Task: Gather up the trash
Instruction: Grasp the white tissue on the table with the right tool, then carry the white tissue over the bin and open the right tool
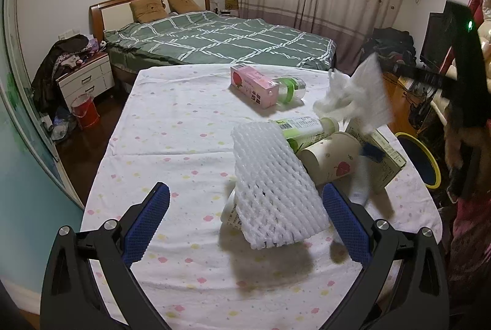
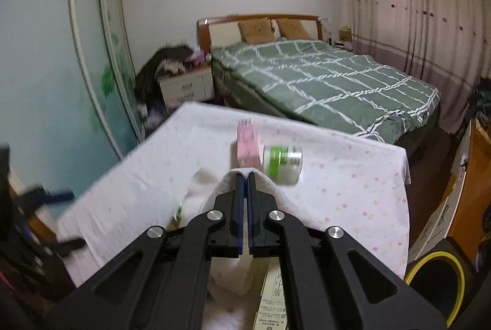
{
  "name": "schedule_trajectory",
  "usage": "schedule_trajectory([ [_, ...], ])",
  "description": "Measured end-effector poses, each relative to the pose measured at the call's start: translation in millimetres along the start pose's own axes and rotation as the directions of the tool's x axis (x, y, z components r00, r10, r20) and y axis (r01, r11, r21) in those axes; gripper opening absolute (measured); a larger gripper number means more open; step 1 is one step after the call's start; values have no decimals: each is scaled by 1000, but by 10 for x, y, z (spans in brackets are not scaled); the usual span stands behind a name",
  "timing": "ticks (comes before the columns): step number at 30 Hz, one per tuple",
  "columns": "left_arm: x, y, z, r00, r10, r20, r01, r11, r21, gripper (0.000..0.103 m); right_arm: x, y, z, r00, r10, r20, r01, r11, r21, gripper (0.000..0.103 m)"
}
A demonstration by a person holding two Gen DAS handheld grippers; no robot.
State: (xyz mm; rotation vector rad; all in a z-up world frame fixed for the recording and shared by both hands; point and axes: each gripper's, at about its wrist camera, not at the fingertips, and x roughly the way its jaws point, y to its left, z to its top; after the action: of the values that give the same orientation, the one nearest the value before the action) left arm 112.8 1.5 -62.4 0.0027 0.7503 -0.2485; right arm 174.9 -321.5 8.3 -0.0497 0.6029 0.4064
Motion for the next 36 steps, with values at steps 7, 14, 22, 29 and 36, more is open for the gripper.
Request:
schedule_trajectory([
  [7, 19, -57, -18, 1000, -6, -5, 6, 1000, 10, 98, -340, -132, 299, 995, -8, 97, 3, 999, 52, 2],
  [14, 11, -149, -8, 1000, -15, -4, 15, 999, 32, 98, -762, -406, 448, 983, -70, 169, 53, 993, 103, 2],
  [22, 21, -287, 22, 999, -34, -3, 34, 998, 59, 98, -1178, -1000, 233, 959, -233, 159, 201, 960, 196, 2],
  [29, 66, -547, 81, 998, -64, -5, 64, 992, 107, 98, -1382, -1650, -227, 920, -387, 68, 353, 890, 290, 2],
  [36, 137, -875, 117, 994, -103, -25, 105, 981, 166, 98, -1279, -2372, -835, 875, -475, -94, 472, 794, 383, 2],
])
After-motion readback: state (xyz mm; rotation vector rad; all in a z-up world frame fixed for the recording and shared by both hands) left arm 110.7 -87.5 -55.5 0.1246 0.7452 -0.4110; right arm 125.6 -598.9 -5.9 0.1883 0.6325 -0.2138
